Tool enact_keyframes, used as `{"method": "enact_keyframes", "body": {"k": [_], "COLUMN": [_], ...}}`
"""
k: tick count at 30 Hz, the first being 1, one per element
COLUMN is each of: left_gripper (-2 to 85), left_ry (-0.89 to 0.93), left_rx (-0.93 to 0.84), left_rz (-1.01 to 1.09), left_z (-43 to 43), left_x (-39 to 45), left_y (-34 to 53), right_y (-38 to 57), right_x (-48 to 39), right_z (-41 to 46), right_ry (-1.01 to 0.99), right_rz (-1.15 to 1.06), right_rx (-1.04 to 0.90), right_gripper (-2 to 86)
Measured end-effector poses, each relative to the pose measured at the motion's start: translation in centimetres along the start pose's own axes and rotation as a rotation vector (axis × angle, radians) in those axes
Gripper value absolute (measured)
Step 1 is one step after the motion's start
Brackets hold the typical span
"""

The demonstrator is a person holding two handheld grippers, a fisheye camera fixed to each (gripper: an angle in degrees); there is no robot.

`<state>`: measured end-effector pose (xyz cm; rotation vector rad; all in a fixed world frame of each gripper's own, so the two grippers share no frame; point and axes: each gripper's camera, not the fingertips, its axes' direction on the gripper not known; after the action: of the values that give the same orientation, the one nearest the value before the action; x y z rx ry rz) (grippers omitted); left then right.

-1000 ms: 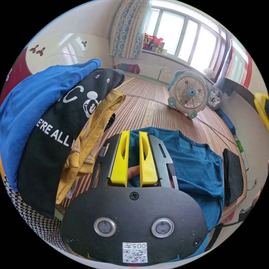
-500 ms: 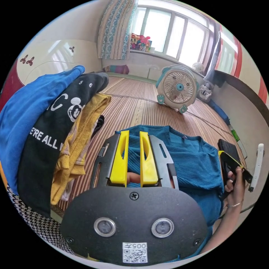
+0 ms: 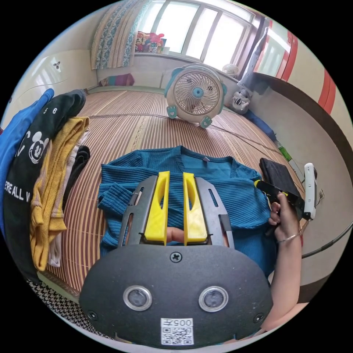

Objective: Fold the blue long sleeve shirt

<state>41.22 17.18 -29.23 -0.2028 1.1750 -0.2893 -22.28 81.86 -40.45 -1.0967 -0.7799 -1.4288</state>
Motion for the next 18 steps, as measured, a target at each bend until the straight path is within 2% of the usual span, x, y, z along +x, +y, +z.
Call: {"method": "enact_keyframes", "body": {"k": [3, 9, 14, 18], "left_gripper": [7.1, 7.4, 7.3, 6.9], "left_ry": [-0.001, -0.096, -0.173, -0.259], "left_rx": [-0.001, -0.003, 0.081, 0.105], "left_rz": [0.010, -0.009, -0.068, -0.127], "left_z": [0.1, -0.3, -2.6, -3.8], "left_x": [0.1, -0.6, -2.4, -3.9], "left_y": [0.0, -0.1, 0.1, 0.4], "right_y": [-0.4, -0.3, 1.6, 3.1], "right_x": [1.6, 0.4, -4.4, -8.3], "right_z": [0.9, -1.3, -3.1, -4.6], "right_ry": [0.061, -0.028, -0.347, -0.504], "right_rz": [0.101, -0.008, -0.265, -0.418], "right_rx": [0.013, 0.048, 0.023, 0.066], "right_gripper": [5.2, 5.7, 7.1, 8.4]}}
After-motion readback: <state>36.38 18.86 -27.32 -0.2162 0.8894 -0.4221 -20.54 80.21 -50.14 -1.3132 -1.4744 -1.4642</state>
